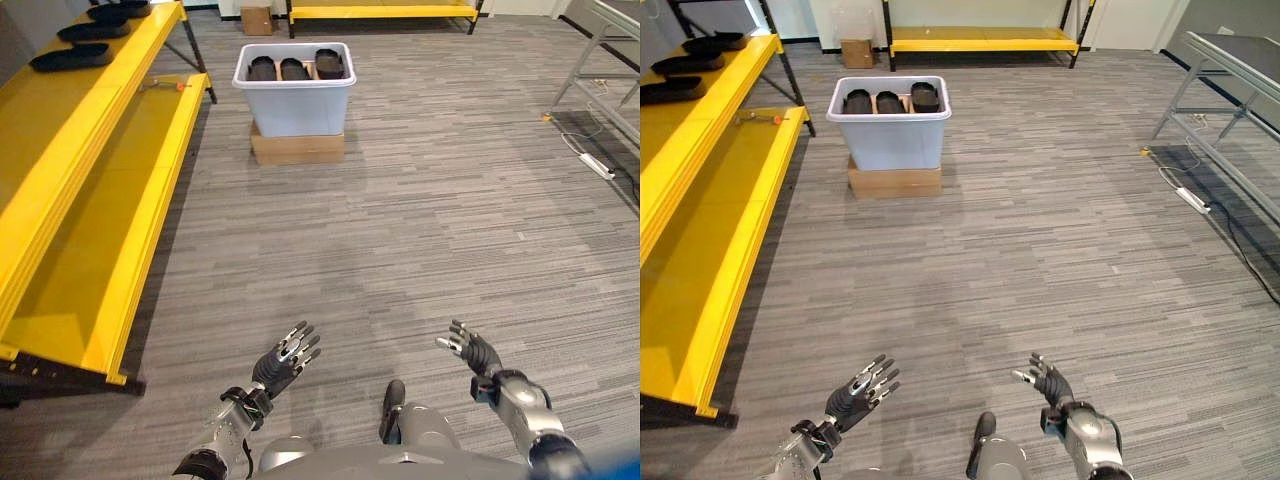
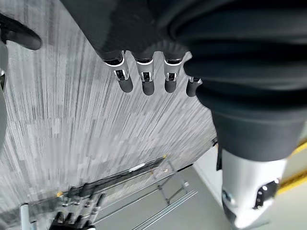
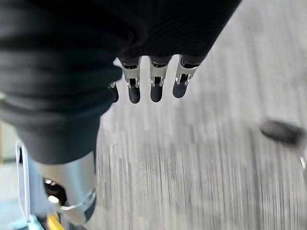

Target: Move parts from the plastic box to the shelf.

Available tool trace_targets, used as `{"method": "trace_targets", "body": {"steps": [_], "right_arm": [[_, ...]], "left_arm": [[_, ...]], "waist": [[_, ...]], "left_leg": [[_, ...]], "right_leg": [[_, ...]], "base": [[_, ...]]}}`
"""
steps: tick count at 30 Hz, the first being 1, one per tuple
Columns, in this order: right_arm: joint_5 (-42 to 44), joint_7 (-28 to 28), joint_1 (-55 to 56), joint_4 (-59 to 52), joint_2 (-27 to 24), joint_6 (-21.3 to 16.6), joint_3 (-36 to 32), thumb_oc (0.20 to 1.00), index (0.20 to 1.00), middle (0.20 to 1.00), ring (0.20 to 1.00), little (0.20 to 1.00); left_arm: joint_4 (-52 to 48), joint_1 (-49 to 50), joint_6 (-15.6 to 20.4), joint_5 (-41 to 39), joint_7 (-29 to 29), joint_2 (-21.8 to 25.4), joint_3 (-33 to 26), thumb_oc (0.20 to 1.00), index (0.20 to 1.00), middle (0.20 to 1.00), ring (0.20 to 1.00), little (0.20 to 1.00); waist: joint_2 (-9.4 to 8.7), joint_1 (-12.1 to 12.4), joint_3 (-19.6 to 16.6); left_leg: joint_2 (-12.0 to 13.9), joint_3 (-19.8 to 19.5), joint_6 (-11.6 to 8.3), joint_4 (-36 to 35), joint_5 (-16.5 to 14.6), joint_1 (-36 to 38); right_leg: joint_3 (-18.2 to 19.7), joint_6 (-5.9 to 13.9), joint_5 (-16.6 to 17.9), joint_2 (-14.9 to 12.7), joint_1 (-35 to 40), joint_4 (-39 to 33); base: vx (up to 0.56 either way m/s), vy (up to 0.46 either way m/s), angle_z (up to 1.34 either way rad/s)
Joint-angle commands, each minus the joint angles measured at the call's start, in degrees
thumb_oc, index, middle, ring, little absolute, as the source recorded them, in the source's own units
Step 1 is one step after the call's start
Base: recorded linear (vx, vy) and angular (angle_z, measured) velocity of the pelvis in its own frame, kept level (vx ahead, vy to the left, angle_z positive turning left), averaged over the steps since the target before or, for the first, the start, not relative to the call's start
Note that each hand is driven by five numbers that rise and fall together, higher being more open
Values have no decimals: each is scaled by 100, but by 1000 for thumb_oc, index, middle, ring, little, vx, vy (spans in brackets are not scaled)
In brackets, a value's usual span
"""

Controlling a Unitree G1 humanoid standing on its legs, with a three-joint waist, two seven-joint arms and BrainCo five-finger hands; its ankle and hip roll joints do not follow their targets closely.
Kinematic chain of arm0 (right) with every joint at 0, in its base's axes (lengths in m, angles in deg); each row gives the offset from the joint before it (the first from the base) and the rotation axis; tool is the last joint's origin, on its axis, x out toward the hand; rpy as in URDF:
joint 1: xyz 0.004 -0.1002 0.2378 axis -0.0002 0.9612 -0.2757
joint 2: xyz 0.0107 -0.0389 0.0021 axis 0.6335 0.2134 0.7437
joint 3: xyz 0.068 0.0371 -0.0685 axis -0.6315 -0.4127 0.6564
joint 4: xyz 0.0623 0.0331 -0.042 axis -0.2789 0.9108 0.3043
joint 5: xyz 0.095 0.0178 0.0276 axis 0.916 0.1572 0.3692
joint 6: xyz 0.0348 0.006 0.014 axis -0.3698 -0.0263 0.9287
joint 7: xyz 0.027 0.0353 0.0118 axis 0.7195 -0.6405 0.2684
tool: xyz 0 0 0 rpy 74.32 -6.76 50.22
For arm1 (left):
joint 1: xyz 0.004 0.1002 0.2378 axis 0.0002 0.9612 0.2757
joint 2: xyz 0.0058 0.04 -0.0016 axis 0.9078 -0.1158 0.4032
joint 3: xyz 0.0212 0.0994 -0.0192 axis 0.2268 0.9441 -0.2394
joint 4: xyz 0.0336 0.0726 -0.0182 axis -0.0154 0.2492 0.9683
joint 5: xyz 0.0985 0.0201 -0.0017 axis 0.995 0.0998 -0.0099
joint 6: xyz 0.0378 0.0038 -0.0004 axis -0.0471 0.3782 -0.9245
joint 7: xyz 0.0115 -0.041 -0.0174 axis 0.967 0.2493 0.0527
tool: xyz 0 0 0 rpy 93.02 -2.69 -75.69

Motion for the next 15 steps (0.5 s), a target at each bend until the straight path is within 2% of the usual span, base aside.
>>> {"method": "trace_targets", "body": {"steps": [1, 3, 4, 5, 6, 7, 8, 9, 10, 11, 13, 14, 15], "right_arm": [[-723, -203, 71, 65, -147, -243, 3, 1000, 1000, 1000, 1000, 1000], [-936, -240, 83, 29, -245, -268, 71, 1000, 1000, 1000, 1000, 1000], [-1151, -331, 79, -107, -358, -259, 182, 1000, 1000, 1000, 1000, 1000], [-1196, -382, 62, -219, -420, -226, 228, 1000, 1000, 1000, 1000, 1000], [-1204, -384, 47, -237, -435, -232, 243, 1000, 1000, 1000, 1000, 1000], [-1208, -387, 32, -260, -448, -243, 262, 1000, 1000, 1000, 1000, 1000], [-1358, -334, -13, -276, -448, -293, 291, 1000, 1000, 1000, 1000, 1000], [-1464, -308, -21, -267, -439, -319, 301, 1000, 1000, 1000, 1000, 1000], [-1669, -290, -6, -333, -414, -312, 344, 1000, 1000, 1000, 1000, 1000], [-1669, -290, -5, -334, -414, -312, 344, 1000, 1000, 1000, 1000, 1000], [-1859, -242, 46, -433, -411, -351, 404, 1000, 1000, 1000, 1000, 1000], [-1900, -221, 78, -508, -424, -348, 425, 1000, 1000, 1000, 1000, 1000], [-1915, -174, 132, -588, -450, -368, 442, 1000, 1000, 1000, 1000, 1000]], "left_arm": [[-153, -161, 80, -259, -62, -46, 9, 1000, 1000, 1000, 1000, 1000], [-106, -194, -18, -474, -139, -76, -80, 1000, 1000, 1000, 1000, 1000], [-67, -271, -102, -412, -229, -128, -224, 1000, 1000, 1000, 1000, 1000], [-92, -358, -183, -342, -262, -108, -299, 1000, 1000, 1000, 1000, 1000], [-101, -385, -187, -321, -283, -104, -311, 1000, 1000, 1000, 1000, 1000], [-96, -408, -158, -317, -290, -102, -324, 1000, 1000, 1000, 1000, 1000], [-61, -423, -128, -502, -401, -113, -328, 1000, 1000, 1000, 1000, 1000], [-42, -417, -147, -578, -482, -114, -334, 1000, 1000, 1000, 1000, 1000], [29, -392, -141, -690, -643, -126, -363, 1000, 1000, 1000, 1000, 1000], [29, -392, -141, -690, -643, -125, -363, 1000, 1000, 1000, 1000, 1000], [97, -402, -70, -890, -741, -181, -351, 1000, 1000, 1000, 1000, 1000], [90, -390, -32, -938, -756, -202, -354, 1000, 1000, 1000, 1000, 1000], [82, -362, 12, -990, -766, -234, -362, 1000, 1000, 1000, 1000, 1000]], "waist": [[-237, 60, -250], [-166, 22, -346], [-208, 55, -324], [-250, 88, -201], [-255, 93, -158], [-265, 98, -108], [-269, 47, -73], [-259, 21, -69], [-244, -11, -58], [-249, -10, -53], [-238, 31, -45], [-211, 55, -46], [-176, 81, -39]], "left_leg": [[-898, 200, 654, 104, -780, -450], [-707, 252, 392, 622, -267, -516], [-293, 331, 69, 2169, 528, -1214], [125, 315, 68, 2771, 583, -1779], [219, 348, 81, 2724, 561, -1829], [319, 429, 116, 2486, 481, -1831], [367, 669, 200, 1591, 305, -1555], [363, 783, 221, 1040, 302, -1424], [338, 875, 217, 61, 413, -1244], [328, 879, 219, 43, 421, -1230], [344, 799, 155, -745, 570, -1258], [433, 756, 88, -1109, 762, -1277], [649, 713, -37, -1505, 1119, -1316]], "right_leg": [[-188, 737, 681, -315, -166, -565], [-254, 539, 495, -104, -57, -610], [-257, 241, 261, 89, 272, -768], [-239, 140, 118, 148, 437, -768], [-233, 131, 78, 160, 473, -756], [-239, 140, 26, 160, 517, -735], [-231, 220, -10, 124, 564, -715], [-213, 263, 0, 107, 592, -723], [-151, 361, 27, 63, 677, -756], [-149, 363, 28, 56, 682, -757], [-132, 449, 12, 7, 873, -846], [-143, 479, 4, 2, 948, -913], [-142, 499, -6, -5, 1052, -1012]], "base": [[403, -116, 0], [313, -177, -6], [331, -308, 8], [283, -283, -3], [134, -101, 4], [167, 58, -11], [195, 119, -32], [293, 238, -28], [191, 169, -22], [211, 199, 16], [154, 163, 4], [186, 202, -6], [194, 224, -1]]}}
